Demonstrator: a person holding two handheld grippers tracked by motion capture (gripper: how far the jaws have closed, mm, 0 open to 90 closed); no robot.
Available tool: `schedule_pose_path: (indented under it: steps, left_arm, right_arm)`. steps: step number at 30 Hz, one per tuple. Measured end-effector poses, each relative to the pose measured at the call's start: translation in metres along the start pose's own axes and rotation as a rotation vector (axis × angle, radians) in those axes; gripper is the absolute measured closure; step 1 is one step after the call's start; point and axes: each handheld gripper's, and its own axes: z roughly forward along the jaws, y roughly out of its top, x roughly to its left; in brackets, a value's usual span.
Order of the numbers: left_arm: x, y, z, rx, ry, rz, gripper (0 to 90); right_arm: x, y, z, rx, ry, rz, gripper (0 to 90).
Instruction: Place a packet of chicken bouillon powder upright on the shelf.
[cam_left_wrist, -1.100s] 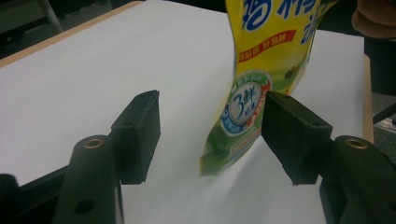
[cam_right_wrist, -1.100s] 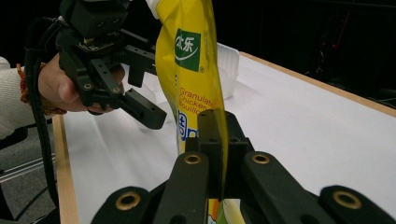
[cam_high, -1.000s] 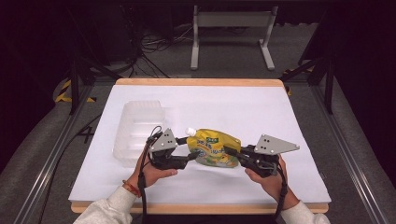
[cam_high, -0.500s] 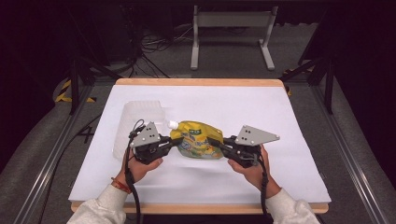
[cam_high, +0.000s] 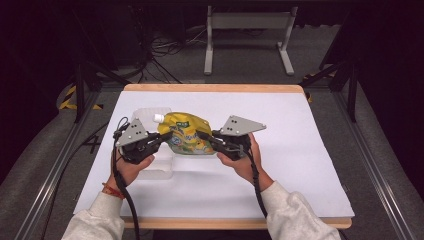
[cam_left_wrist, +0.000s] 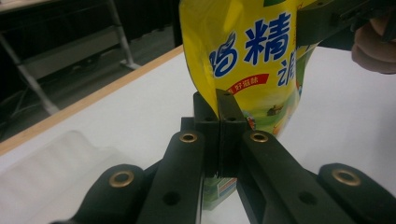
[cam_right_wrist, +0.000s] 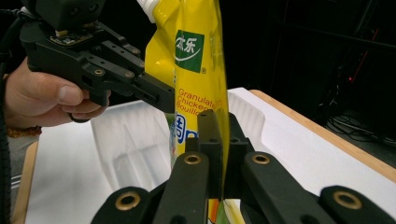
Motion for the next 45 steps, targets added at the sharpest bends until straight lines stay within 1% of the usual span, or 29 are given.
schedule_pose_path:
  steps: [4,6,7,9,15,17,18,19,20,22,26,31,33,35,39,41,43,45]
  left_arm:
    - [0.010,-0.001,-0.009,-0.010,0.051,-0.007,89.3]
    - [0.015,-0.002,-0.013,-0.016,0.070,-0.010,89.3]
    - [0.019,-0.004,-0.016,-0.017,0.086,-0.016,89.3]
    - [0.024,-0.005,-0.020,-0.020,0.100,-0.019,89.3]
    - [0.037,-0.013,-0.029,-0.030,0.135,-0.053,89.2]
    - [0.039,-0.014,-0.030,-0.032,0.142,-0.054,89.2]
    - [0.042,-0.015,-0.033,-0.032,0.153,-0.061,89.3]
    - [0.043,-0.016,-0.034,-0.032,0.159,-0.061,89.3]
    - [0.043,-0.016,-0.034,-0.032,0.159,-0.061,89.3]
    - [0.047,-0.019,-0.036,-0.029,0.171,-0.066,89.3]
    - [0.054,-0.023,-0.038,-0.034,0.183,-0.073,89.3]
    - [0.059,-0.029,-0.039,-0.030,0.191,-0.097,89.2]
    - [0.061,-0.031,-0.040,-0.039,0.195,-0.103,89.1]
    - [0.061,-0.030,-0.041,-0.038,0.203,-0.098,89.1]
    - [0.062,-0.032,-0.040,-0.040,0.201,-0.112,89.0]
    - [0.063,-0.033,-0.039,-0.041,0.201,-0.113,89.0]
    - [0.064,-0.033,-0.040,-0.052,0.206,-0.115,88.9]
    - [0.064,-0.033,-0.040,-0.045,0.206,-0.112,88.9]
  right_arm:
    - [0.002,0.008,0.019,-0.005,0.002,-0.008,90.0]
    - [0.003,0.011,0.027,-0.011,0.013,-0.008,90.0]
    - [0.004,0.013,0.031,-0.013,0.014,-0.009,90.0]
    - [0.004,0.016,0.042,-0.015,0.024,0.003,90.0]
    - [0.006,0.022,0.065,-0.011,0.038,-0.006,90.0]
    - [0.006,0.023,0.068,-0.008,0.036,-0.005,90.0]
    - [0.005,0.023,0.075,-0.011,0.044,-0.001,90.0]
    - [0.005,0.023,0.077,-0.007,0.044,0.000,90.0]
    - [0.005,0.023,0.077,-0.007,0.044,0.000,90.0]
    - [0.005,0.023,0.084,-0.004,0.040,-0.010,90.0]
    - [0.005,0.023,0.095,0.003,0.047,0.001,90.0]
    - [0.007,0.020,0.106,0.013,0.050,0.002,90.0]
    - [0.007,0.018,0.109,0.012,0.052,0.010,90.0]
    - [0.007,0.016,0.112,0.008,0.054,0.014,90.0]
    - [0.005,0.012,0.115,0.007,0.063,0.024,90.0]
    - [0.005,0.011,0.116,0.011,0.061,0.028,90.0]
    - [0.006,0.010,0.117,0.007,0.059,0.021,90.0]
    - [0.007,0.011,0.118,0.013,0.058,0.016,90.0]
